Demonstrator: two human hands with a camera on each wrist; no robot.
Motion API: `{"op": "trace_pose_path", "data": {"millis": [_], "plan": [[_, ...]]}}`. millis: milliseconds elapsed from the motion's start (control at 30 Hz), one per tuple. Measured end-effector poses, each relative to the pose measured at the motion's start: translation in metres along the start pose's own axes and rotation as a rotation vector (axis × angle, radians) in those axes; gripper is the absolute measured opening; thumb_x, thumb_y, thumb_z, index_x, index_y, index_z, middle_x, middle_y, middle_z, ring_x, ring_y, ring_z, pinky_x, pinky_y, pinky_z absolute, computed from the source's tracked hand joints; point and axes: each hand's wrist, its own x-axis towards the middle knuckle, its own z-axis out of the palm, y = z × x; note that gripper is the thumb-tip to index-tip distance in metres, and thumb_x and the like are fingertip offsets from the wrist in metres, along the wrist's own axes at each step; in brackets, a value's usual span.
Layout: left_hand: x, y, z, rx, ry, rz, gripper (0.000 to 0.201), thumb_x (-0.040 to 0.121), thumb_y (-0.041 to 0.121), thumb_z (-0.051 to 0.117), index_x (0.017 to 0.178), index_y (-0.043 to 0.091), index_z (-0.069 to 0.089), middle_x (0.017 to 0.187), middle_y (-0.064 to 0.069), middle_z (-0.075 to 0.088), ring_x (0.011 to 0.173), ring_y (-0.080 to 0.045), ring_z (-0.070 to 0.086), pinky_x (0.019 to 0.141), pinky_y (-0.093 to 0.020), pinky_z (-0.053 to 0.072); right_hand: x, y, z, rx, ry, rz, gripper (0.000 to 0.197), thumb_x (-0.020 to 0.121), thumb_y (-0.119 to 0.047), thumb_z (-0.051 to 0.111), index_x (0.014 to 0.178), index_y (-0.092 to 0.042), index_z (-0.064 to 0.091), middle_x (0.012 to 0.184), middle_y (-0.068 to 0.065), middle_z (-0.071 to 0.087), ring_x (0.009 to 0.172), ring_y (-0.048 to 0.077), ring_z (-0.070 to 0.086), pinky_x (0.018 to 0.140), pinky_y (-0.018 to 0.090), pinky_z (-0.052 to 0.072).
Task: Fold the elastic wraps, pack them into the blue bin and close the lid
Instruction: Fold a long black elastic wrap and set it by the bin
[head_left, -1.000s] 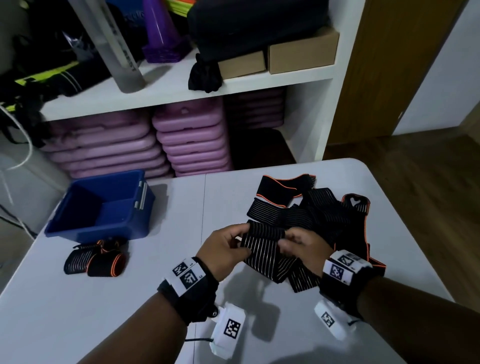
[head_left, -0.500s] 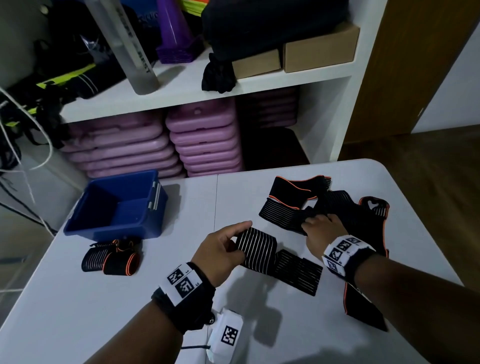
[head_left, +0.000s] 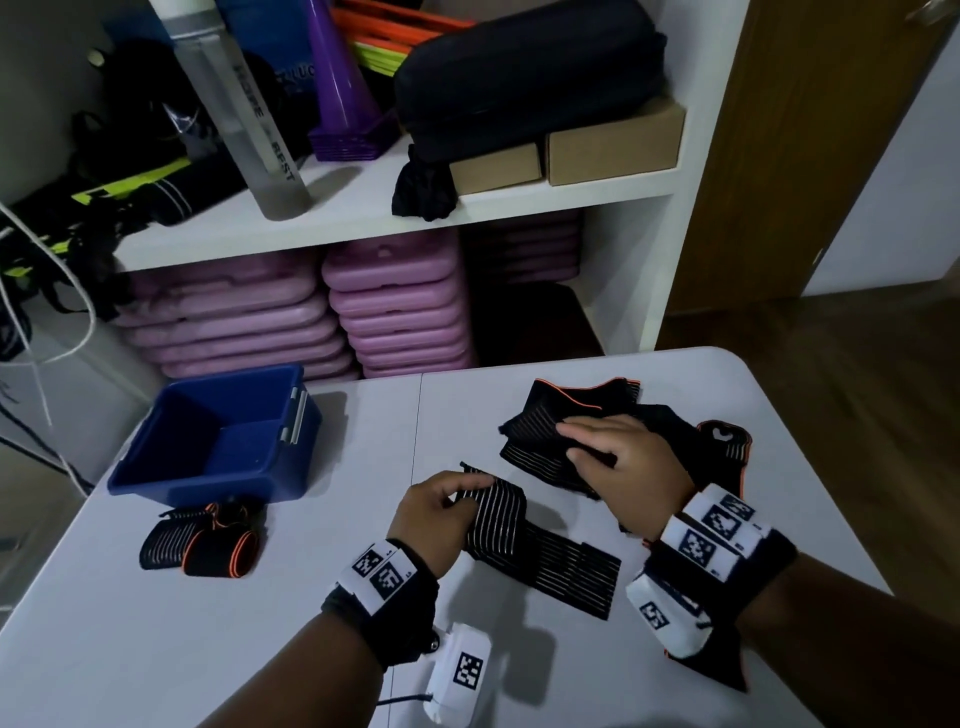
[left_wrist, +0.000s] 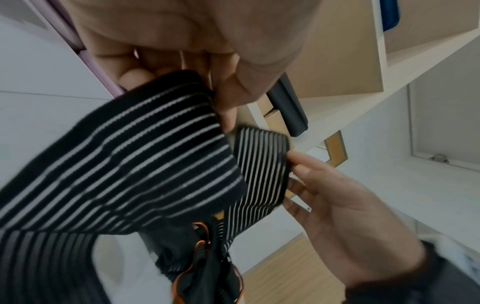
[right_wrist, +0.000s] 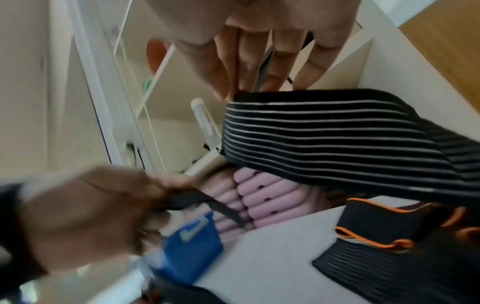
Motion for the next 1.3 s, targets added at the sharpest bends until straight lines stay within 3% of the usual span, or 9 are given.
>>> {"op": "trace_pose_path", "data": {"millis": [167, 267, 433, 567, 700, 800, 967, 1133, 1300], "plan": [[0.010, 0.026, 0.009, 0.033, 0.066, 0.158, 0.023, 0.087, 0.033, 0.069, 0.110, 0.031, 0.069, 0.113, 0.013, 0.063, 0.104, 0.000, 0.059, 0.078, -0.004, 0.041, -0.008, -0.039, -0.024, 0.404, 0.042, 0.133, 0.031, 0.087, -0.007, 0.069, 0.094, -0.037, 0.074, 0.094, -0.022, 0.073, 0.097, -0.009, 0.064, 0.086, 0.007, 0.046], [0.005, 0.043, 0.017, -0.082, -0.015, 0.246, 0.029, 0.077, 0.042, 0.077, 0.104, 0.030, 0.075, 0.106, 0.004, 0.069, 0.097, -0.008, 0.066, 0.079, -0.013, 0.049, -0.010, -0.054, -0.033, 0.526, 0.045, 0.185, 0.026, 0.086, -0.007, 0.070, 0.091, -0.031, 0.077, 0.093, -0.010, 0.076, 0.091, 0.005, 0.070, 0.085, 0.023, 0.054], [-0.008, 0.071, 0.034, -0.252, -0.045, 0.306, 0.014, 0.084, 0.003, 0.070, 0.090, 0.015, 0.076, 0.088, -0.002, 0.077, 0.082, -0.012, 0.072, 0.070, -0.019, 0.053, -0.007, -0.058, -0.039, 0.624, 0.115, 0.269, 0.024, 0.084, -0.001, 0.070, 0.095, -0.021, 0.071, 0.090, 0.003, 0.073, 0.083, 0.018, 0.071, 0.078, 0.027, 0.057], [-0.013, 0.085, 0.030, -0.129, 0.039, 0.486, 0.020, 0.084, 0.005, 0.071, 0.085, 0.025, 0.077, 0.090, 0.004, 0.074, 0.082, -0.011, 0.070, 0.071, -0.019, 0.053, -0.008, -0.052, -0.029, 0.732, 0.110, 0.367, 0.030, 0.084, -0.003, 0.071, 0.105, -0.016, 0.055, 0.099, 0.006, 0.067, 0.090, 0.024, 0.069, 0.082, 0.038, 0.057], [-0.016, 0.092, 0.021, -0.029, 0.118, 0.636, 0.024, 0.083, 0.006, 0.072, 0.086, 0.030, 0.075, 0.089, 0.009, 0.070, 0.082, -0.008, 0.064, 0.074, -0.016, 0.049, -0.013, -0.056, -0.013, 0.749, 0.026, 0.396, 0.015, 0.085, -0.024, 0.070, 0.097, -0.017, 0.066, 0.092, 0.006, 0.074, 0.092, 0.025, 0.071, 0.092, 0.052, 0.053], [-0.022, 0.102, 0.010, -0.038, 0.177, 0.723, 0.030, 0.081, 0.008, 0.067, 0.093, 0.034, 0.075, 0.092, 0.008, 0.070, 0.086, -0.011, 0.065, 0.079, -0.018, 0.050, -0.015, -0.073, 0.000, 0.774, -0.092, 0.378, 0.037, 0.072, -0.050, 0.066, 0.104, -0.030, 0.068, 0.103, 0.000, 0.074, 0.100, 0.019, 0.070, 0.098, 0.050, 0.050], [-0.035, 0.127, -0.009, 0.003, 0.246, 0.822, 0.029, 0.082, 0.006, 0.065, 0.098, 0.029, 0.074, 0.096, 0.004, 0.071, 0.093, -0.017, 0.068, 0.083, -0.027, 0.054, -0.008, -0.110, 0.002, 0.801, -0.048, 0.285, 0.023, 0.085, -0.051, 0.056, 0.107, -0.049, 0.063, 0.110, -0.017, 0.071, 0.108, 0.003, 0.064, 0.105, 0.038, 0.044], [-0.036, 0.154, -0.022, -0.092, 0.347, 0.776, 0.019, 0.091, 0.013, 0.064, 0.096, 0.031, 0.070, 0.090, 0.012, 0.073, 0.085, -0.006, 0.068, 0.077, -0.021, 0.054, 0.009, -0.143, 0.005, 0.845, -0.012, 0.228, 0.034, 0.073, -0.070, 0.052, 0.096, -0.049, 0.066, 0.099, -0.014, 0.073, 0.100, 0.006, 0.066, 0.102, 0.043, 0.046], [-0.030, 0.153, -0.031, -0.163, 0.288, 0.758, 0.023, 0.086, 0.022, 0.061, 0.109, 0.023, 0.060, 0.096, 0.007, 0.069, 0.091, -0.010, 0.066, 0.080, -0.026, 0.053, 0.021, -0.159, 0.006, 0.882, 0.135, 0.186, 0.026, 0.087, -0.056, 0.053, 0.096, -0.036, 0.068, 0.099, -0.009, 0.073, 0.099, 0.008, 0.067, 0.100, 0.046, 0.048]]}}
